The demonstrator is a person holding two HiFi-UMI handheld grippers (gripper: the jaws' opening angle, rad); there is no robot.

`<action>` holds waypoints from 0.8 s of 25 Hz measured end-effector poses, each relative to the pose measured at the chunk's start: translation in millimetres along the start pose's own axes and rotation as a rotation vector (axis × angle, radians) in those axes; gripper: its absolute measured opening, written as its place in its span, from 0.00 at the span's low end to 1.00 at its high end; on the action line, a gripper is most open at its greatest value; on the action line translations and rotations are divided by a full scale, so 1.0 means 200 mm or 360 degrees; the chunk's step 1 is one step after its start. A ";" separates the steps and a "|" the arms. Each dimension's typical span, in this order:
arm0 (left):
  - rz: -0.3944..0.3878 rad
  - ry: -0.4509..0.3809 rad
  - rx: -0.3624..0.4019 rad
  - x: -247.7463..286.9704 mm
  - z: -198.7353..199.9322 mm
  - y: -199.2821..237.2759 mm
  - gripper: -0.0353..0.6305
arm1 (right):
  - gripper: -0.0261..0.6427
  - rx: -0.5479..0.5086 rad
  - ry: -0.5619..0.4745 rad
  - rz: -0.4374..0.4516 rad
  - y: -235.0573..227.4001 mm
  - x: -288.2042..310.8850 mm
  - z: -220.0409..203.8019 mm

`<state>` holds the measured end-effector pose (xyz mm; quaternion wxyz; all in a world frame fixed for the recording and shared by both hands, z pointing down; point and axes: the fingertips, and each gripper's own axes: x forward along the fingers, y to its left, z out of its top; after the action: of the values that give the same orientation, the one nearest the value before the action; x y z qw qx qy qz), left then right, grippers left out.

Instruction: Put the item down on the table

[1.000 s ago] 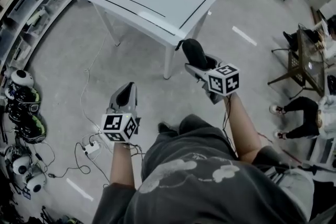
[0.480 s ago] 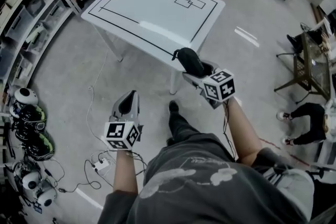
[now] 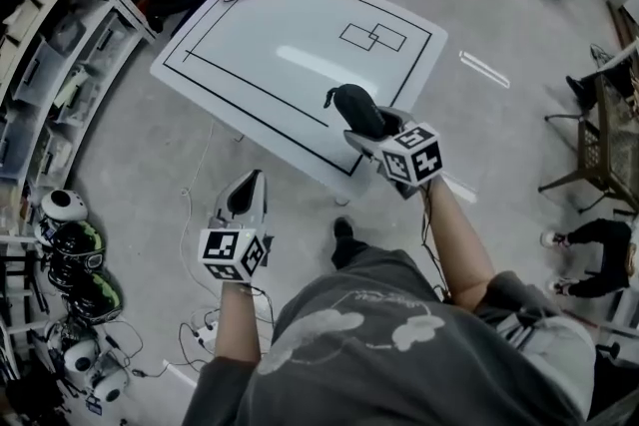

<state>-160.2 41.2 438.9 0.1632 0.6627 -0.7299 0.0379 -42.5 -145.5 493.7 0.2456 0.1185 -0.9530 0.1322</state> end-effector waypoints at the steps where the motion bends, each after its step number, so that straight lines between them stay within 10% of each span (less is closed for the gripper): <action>1: -0.0004 -0.0004 0.0006 0.05 0.03 0.01 0.06 | 0.53 0.0003 -0.0003 0.0002 -0.05 0.02 0.02; 20: -0.0152 0.0030 0.0123 0.66 0.30 0.13 0.06 | 0.53 0.0018 0.0000 -0.0086 -0.38 0.22 0.20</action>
<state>-205.9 -98.8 424.2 0.1459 0.7021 -0.6940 0.0644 -76.3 -236.0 496.6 0.2485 0.1455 -0.9487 0.1309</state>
